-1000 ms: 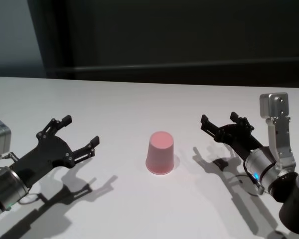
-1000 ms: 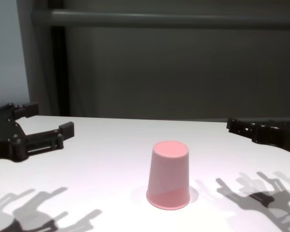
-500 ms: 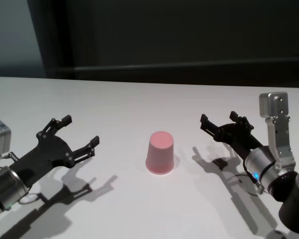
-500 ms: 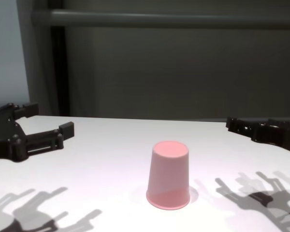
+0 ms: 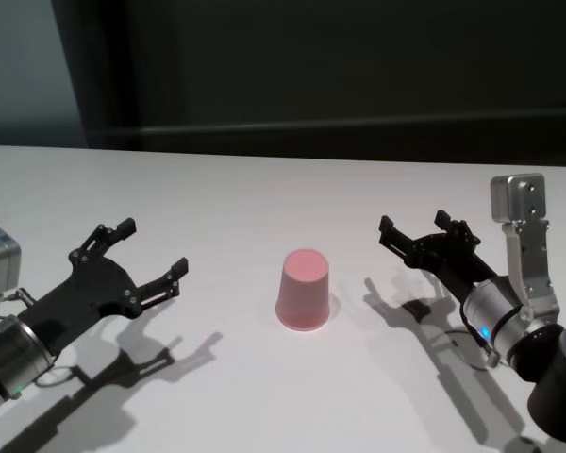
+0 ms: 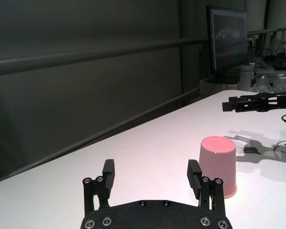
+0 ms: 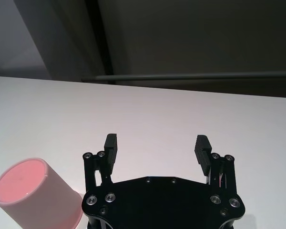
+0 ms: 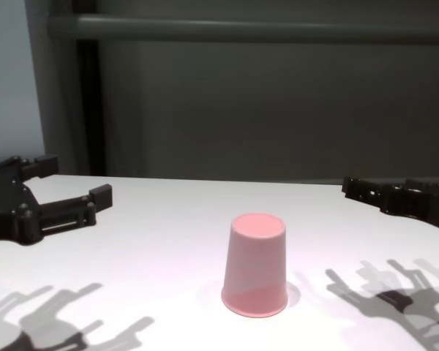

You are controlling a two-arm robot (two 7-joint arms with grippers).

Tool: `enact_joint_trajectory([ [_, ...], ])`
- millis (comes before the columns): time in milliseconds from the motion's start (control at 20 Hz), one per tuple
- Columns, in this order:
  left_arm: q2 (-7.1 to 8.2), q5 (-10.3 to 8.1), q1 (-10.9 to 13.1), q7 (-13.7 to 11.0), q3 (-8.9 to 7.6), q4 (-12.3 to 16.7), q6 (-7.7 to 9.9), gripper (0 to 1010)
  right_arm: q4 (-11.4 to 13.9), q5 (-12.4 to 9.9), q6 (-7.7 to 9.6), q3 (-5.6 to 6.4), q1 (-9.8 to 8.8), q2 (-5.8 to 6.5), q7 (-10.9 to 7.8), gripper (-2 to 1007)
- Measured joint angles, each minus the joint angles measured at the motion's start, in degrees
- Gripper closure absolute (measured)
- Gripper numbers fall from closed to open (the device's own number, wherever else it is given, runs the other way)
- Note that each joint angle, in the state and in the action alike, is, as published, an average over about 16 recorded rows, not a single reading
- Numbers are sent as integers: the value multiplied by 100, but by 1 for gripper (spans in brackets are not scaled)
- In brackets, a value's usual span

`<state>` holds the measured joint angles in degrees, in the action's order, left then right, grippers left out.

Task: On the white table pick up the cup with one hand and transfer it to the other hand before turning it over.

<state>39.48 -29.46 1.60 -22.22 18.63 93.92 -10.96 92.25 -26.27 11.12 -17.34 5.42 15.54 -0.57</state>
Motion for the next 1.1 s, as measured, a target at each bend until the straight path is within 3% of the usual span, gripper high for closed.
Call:
enact_joint_trajectory([
  [1100, 0, 0, 0, 0, 0, 0, 0, 9, 5, 6, 0, -5, 5, 3, 1, 5],
])
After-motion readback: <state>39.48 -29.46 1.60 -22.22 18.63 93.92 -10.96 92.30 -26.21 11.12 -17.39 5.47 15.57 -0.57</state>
